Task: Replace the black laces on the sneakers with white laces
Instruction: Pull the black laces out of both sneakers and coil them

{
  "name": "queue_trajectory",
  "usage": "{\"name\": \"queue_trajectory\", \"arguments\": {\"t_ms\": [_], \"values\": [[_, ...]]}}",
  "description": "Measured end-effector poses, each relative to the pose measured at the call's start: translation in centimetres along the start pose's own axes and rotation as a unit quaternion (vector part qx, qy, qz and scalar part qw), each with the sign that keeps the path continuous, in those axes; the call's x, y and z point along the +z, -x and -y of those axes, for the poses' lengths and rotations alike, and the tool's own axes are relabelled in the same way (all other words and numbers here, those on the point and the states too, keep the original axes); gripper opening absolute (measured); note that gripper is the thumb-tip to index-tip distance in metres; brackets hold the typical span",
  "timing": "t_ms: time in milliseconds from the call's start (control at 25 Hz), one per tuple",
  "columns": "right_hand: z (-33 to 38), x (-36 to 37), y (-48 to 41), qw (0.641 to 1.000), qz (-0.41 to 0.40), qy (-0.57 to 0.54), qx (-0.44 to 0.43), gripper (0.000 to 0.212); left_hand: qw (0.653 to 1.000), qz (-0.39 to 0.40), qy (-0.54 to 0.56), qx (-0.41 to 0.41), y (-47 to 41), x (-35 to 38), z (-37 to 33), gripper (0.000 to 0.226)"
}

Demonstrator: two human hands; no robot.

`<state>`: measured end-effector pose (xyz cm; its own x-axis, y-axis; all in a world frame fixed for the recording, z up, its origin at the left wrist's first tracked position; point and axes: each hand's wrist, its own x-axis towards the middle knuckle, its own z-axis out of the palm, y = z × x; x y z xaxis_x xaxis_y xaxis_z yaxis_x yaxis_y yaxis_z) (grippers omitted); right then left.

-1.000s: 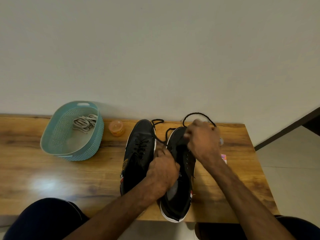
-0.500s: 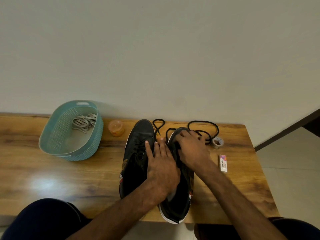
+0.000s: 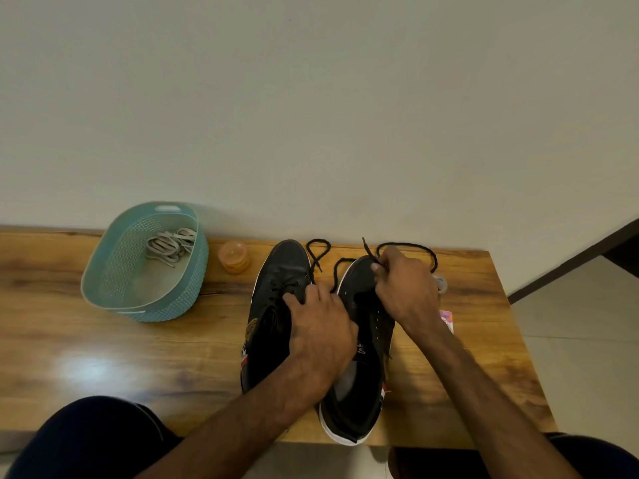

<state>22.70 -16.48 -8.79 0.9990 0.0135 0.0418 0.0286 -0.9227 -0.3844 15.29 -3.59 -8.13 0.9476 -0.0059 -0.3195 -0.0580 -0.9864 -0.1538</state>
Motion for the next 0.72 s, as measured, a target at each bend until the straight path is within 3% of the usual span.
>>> {"name": "queue_trajectory", "arguments": {"t_ms": [160, 280, 440, 520, 560, 640, 720], "values": [[-0.6, 0.2, -1.0, 0.991, -0.024, -0.131, 0.012, 0.017, 1.0, -0.011, -0.004, -0.01, -0.5, -1.0, 1.7, 0.041], [-0.5, -1.0, -0.8, 0.956, -0.028, -0.292, 0.002, 0.017, 0.999, -0.024, 0.006, -0.032, -0.9, -1.5, 2.5, 0.042], [0.9, -3.9, 2.5, 0.907, -0.035, -0.418, -0.04, 0.016, 0.983, -0.126, 0.119, -0.054, 0.4, -2.6, 3.4, 0.051], [1.2, -5.6, 4.8, 0.89, -0.059, -0.448, -0.066, 0.017, 0.957, -0.134, 0.256, -0.029, 2.4, -3.1, 4.0, 0.05], [1.3, -6.4, 6.1, 0.871, -0.049, -0.483, -0.074, 0.017, 0.916, -0.086, 0.392, -0.016, 3.7, -3.2, 4.1, 0.054], [1.9, -7.7, 9.5, 0.819, 0.01, -0.568, -0.08, 0.019, 0.761, 0.063, 0.645, -0.014, 6.8, -3.5, 3.5, 0.066], [2.8, -8.7, 13.2, 0.78, 0.07, -0.616, -0.081, 0.026, 0.639, 0.17, 0.75, -0.02, 9.6, -3.4, 2.8, 0.071]]}}
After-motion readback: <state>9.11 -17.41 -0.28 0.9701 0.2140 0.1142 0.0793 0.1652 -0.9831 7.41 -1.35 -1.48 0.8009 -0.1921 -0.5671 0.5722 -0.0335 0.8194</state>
